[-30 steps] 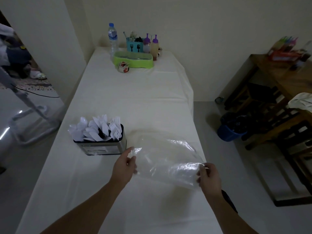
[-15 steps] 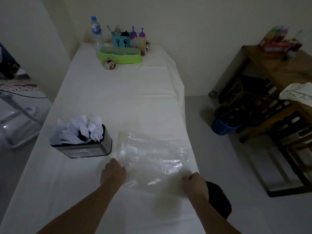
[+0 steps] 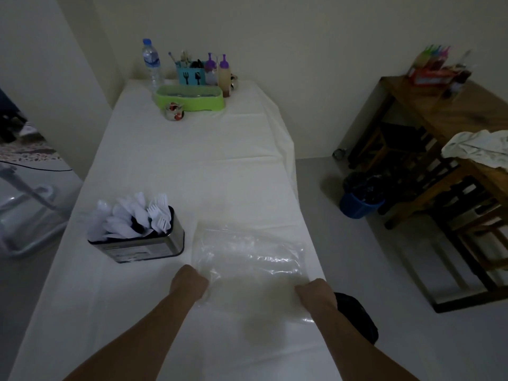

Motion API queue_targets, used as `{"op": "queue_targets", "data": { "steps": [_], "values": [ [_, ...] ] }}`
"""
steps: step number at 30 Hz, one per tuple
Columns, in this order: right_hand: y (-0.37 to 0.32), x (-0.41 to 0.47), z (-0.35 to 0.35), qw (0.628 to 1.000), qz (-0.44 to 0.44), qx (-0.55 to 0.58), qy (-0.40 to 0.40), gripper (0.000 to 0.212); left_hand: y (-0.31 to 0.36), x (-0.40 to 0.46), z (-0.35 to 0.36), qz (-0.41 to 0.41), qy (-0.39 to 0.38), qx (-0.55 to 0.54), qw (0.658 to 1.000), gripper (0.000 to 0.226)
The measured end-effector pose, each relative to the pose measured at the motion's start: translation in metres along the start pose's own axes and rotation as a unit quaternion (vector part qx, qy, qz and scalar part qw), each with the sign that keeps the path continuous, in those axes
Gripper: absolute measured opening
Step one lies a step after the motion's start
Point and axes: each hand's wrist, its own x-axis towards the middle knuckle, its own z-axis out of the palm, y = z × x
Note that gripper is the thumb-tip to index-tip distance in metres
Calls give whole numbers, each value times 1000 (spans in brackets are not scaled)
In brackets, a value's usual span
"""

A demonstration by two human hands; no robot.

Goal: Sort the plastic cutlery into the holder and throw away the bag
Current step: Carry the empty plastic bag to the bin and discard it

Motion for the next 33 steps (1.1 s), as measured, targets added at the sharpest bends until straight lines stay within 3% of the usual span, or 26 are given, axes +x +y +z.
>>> {"op": "queue_targets", "data": {
  "steps": [5, 10, 13, 16, 22, 25, 27, 33],
  "values": [
    [7, -9, 8, 1000, -2, -3, 10, 35, -5, -8, -9, 29, -10, -34, 999, 7],
    [12, -33, 2, 986, 15, 166, -18, 8, -6, -8, -13, 68, 22, -84, 994, 10],
    [22, -44, -10, 976, 19, 213, -46, 12, 1, -3, -11, 95, 19, -102, 990, 7],
    [41, -54, -25, 935, 8, 351, -51, 5, 22, -11, -7, 135, 18, -98, 986, 10],
    [86, -64, -63, 897, -1, 443, 6, 15, 80, -58, 21, 211, -7, -112, 971, 25],
    [115, -62, -81, 928, -15, 352, 117, 9, 106, -79, 43, 257, -28, -70, 964, 37],
    [139, -57, -89, 922, -17, 348, 168, 5, 124, -97, 60, 295, -41, -42, 954, 52],
    [207, -28, -113, 884, 27, 418, 208, 3, 166, -149, 125, 412, -40, 52, 909, 70]
  ]
}}
